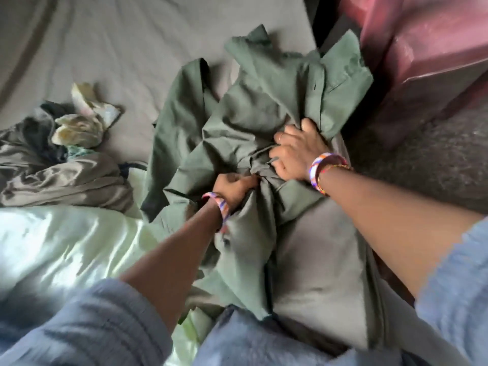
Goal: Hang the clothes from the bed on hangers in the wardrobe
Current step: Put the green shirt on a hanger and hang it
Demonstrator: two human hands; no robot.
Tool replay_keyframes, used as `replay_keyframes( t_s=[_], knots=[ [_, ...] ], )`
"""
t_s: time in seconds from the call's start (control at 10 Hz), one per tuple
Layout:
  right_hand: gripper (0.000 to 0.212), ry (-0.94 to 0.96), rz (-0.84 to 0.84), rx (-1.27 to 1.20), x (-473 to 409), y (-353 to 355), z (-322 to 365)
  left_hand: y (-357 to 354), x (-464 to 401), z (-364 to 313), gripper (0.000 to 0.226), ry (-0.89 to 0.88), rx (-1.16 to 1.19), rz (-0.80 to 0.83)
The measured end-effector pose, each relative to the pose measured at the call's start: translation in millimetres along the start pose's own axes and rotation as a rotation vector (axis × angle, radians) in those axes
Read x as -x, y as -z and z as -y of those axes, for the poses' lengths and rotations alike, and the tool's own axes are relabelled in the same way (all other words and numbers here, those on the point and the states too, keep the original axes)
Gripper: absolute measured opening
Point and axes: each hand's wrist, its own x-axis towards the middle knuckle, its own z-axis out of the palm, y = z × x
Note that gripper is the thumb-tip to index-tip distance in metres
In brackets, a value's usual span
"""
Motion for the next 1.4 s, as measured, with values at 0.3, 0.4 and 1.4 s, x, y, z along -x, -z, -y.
replay_keyframes(
  t_s=[0.3,0.4,1.4],
  knots=[
    [0.034,-0.635,-0.051,-0.266,85.5,101.1,-0.4,105.2,205.0,48.2,0.029,-0.147,0.496,-0.123],
    [0.031,-0.807,-0.26,-0.355,87.7,155.1,-26.6,153.5,264.5,67.8,0.039,-0.253,0.694,-0.086],
    [0.019,-0.187,0.226,-1.222,165.4,168.5,293.8,109.8,323.1,143.9,0.025,-0.488,0.472,-0.281]
  ],
)
